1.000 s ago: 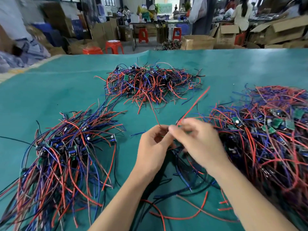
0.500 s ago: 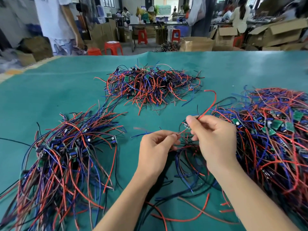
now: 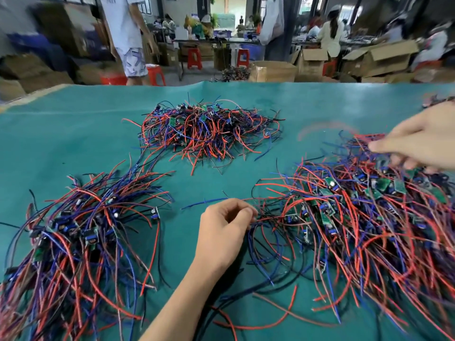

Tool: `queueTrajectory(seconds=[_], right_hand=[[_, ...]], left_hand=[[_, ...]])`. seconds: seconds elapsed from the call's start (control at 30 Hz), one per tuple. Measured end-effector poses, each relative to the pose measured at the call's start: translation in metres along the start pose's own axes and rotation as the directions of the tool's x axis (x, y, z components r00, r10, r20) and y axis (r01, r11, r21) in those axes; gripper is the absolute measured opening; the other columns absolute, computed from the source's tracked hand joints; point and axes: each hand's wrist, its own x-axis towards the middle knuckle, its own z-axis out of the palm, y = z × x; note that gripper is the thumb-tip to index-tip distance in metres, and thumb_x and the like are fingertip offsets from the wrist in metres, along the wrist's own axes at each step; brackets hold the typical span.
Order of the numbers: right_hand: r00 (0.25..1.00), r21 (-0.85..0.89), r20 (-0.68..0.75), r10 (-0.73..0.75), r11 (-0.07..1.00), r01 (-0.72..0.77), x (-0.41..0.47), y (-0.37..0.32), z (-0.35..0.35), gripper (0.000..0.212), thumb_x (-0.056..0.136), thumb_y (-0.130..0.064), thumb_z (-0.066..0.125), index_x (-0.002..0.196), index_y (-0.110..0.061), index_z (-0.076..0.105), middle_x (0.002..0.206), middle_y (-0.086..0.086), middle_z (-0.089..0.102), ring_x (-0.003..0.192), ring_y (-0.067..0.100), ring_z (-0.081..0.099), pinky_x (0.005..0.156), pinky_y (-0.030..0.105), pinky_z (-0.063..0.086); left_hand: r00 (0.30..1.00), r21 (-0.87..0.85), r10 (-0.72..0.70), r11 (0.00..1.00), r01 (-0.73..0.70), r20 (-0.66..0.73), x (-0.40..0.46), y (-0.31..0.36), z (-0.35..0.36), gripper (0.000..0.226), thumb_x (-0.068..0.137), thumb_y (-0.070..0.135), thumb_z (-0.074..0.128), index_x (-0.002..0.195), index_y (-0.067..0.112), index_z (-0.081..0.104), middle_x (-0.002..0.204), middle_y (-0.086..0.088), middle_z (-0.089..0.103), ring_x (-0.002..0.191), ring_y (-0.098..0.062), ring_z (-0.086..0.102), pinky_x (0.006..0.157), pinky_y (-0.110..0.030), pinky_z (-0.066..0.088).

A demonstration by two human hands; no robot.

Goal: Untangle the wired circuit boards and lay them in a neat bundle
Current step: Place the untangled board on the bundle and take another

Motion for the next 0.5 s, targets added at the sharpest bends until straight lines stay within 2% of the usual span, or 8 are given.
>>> queueTrajectory(seconds=[0.03,0.07,0.1,0.17,0.2,0.27,0.37,0.5], right_hand=[[1.000,-0.113,-0.017,0.020,0.993,-0.022,0.007,0.001,0.000,0.029,0.068,-0.054,0.086,0.066,-0.027,0.075,0.058,0.003,0.071,0.060,0.031,0.070,0.059,0.046,0.061],[0.999,-0.143,-0.034,0.031,0.989,-0.036,0.011,-0.004,0.001,0.035,0.064,-0.059,0.085,0.068,-0.026,0.075,0.061,0.005,0.072,0.066,0.034,0.071,0.070,0.052,0.062],[1.000,-0.132,-0.021,-0.012,0.991,0.009,0.011,-0.017,0.005,0.039,0.061,-0.064,0.083,0.073,-0.028,0.075,0.063,0.004,0.073,0.068,0.034,0.071,0.074,0.052,0.062],[0.979,-0.037,0.104,-0.173,0.983,0.178,0.010,-0.054,0.023,0.024,0.071,-0.055,0.080,0.082,-0.035,0.075,0.063,0.000,0.073,0.062,0.028,0.073,0.060,0.043,0.063],[0.951,0.027,0.193,-0.242,0.970,0.242,0.012,-0.074,0.038,0.013,0.080,-0.042,0.079,0.083,-0.031,0.075,0.066,-0.003,0.075,0.059,0.021,0.073,0.052,0.036,0.060],[0.871,0.034,0.335,-0.359,0.928,0.370,0.022,-0.112,0.076,0.005,0.090,-0.022,0.071,0.088,-0.021,0.076,0.077,-0.002,0.077,0.060,0.015,0.073,0.046,0.028,0.054],[0.798,0.018,0.481,-0.363,0.914,0.405,0.043,-0.150,0.134,0.021,0.095,-0.010,0.062,0.114,-0.013,0.071,0.108,0.012,0.072,0.070,0.021,0.071,0.047,0.030,0.054],[0.843,0.019,0.467,-0.267,0.956,0.293,0.074,-0.164,0.185,0.050,0.099,-0.007,0.054,0.148,-0.012,0.049,0.109,0.023,0.066,0.069,0.030,0.064,0.053,0.033,0.054]], left_hand=[[1.000,0.030,0.007,1.000,-0.007,-0.001,0.000,0.000,0.000,0.017,0.078,0.022,0.057,0.068,0.021,0.071,0.071,0.002,0.072,0.065,-0.012,0.062,0.071,-0.032,0.052],[1.000,0.056,0.014,0.998,-0.014,-0.001,0.000,0.000,0.000,0.018,0.077,0.023,0.055,0.068,0.022,0.071,0.071,0.004,0.072,0.066,-0.012,0.062,0.073,-0.034,0.053],[1.000,0.076,0.019,0.997,-0.019,-0.001,-0.001,0.000,0.000,0.018,0.077,0.023,0.055,0.069,0.022,0.071,0.071,0.007,0.072,0.067,-0.011,0.063,0.075,-0.035,0.054],[1.000,0.090,0.019,0.996,-0.019,-0.001,-0.001,0.001,0.001,0.018,0.076,0.023,0.054,0.069,0.022,0.071,0.071,0.008,0.072,0.067,-0.011,0.063,0.076,-0.037,0.056],[1.000,0.092,0.018,0.996,-0.018,-0.003,-0.001,0.001,0.001,0.018,0.076,0.023,0.054,0.069,0.021,0.071,0.071,0.008,0.072,0.067,-0.012,0.064,0.077,-0.038,0.056],[1.000,0.101,0.020,0.995,-0.019,-0.001,0.000,-0.001,0.001,0.018,0.077,0.024,0.055,0.069,0.022,0.070,0.071,0.009,0.072,0.068,-0.013,0.065,0.078,-0.040,0.056],[0.999,0.121,0.033,0.992,-0.034,0.008,0.000,-0.001,0.000,0.018,0.077,0.025,0.055,0.069,0.024,0.071,0.071,0.010,0.072,0.068,-0.010,0.065,0.079,-0.039,0.056],[0.999,0.144,0.041,0.989,-0.041,0.000,-0.001,0.000,0.001,0.019,0.077,0.025,0.054,0.071,0.022,0.072,0.068,0.014,0.069,0.063,0.001,0.060,0.069,-0.023,0.051]])
